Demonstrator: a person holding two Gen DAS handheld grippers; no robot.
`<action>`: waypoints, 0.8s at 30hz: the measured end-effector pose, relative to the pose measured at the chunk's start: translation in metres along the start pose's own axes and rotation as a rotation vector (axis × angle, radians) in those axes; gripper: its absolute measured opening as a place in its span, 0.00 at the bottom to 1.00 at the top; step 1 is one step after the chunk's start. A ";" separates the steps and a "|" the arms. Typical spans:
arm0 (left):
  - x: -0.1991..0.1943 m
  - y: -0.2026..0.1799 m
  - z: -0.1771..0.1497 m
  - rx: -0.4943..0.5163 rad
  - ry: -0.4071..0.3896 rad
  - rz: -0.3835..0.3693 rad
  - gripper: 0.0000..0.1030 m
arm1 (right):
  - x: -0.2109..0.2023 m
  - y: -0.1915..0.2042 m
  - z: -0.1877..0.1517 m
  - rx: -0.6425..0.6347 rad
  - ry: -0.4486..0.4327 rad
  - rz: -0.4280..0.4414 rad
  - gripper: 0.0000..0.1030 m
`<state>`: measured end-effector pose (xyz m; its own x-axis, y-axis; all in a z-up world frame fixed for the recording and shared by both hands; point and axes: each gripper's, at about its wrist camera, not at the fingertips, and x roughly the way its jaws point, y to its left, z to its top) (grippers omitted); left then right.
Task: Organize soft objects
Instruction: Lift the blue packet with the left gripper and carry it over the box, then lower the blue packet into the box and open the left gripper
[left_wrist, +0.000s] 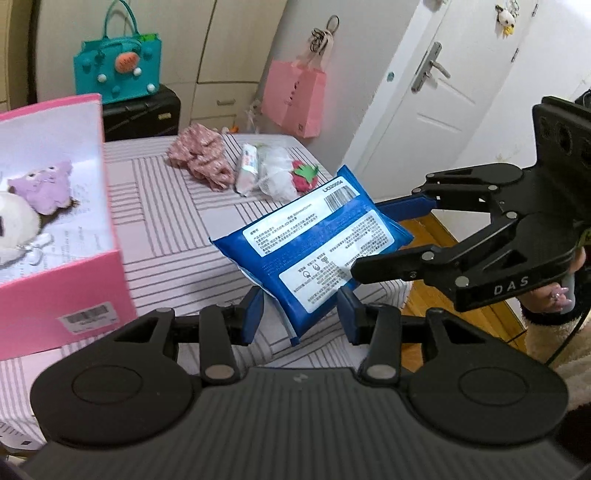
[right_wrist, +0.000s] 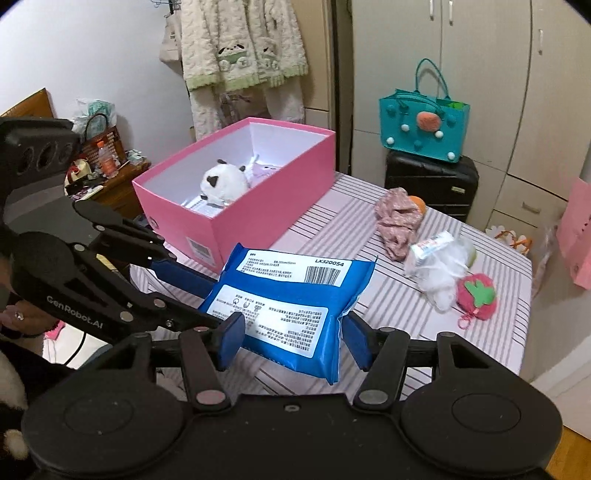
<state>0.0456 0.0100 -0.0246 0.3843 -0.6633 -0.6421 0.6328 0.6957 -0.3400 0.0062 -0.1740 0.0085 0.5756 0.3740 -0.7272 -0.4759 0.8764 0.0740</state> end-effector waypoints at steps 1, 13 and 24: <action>-0.004 0.002 -0.001 0.000 -0.007 0.005 0.40 | 0.001 0.002 0.003 -0.003 -0.001 0.002 0.63; -0.064 0.057 0.007 -0.053 -0.177 0.138 0.41 | 0.020 0.040 0.058 -0.117 -0.049 0.033 0.25; -0.076 0.119 0.025 -0.111 -0.215 0.298 0.41 | 0.078 0.068 0.120 -0.162 0.002 0.107 0.23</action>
<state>0.1083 0.1364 0.0010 0.6802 -0.4623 -0.5689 0.4001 0.8844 -0.2403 0.0987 -0.0487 0.0392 0.5145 0.4616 -0.7227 -0.6354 0.7711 0.0402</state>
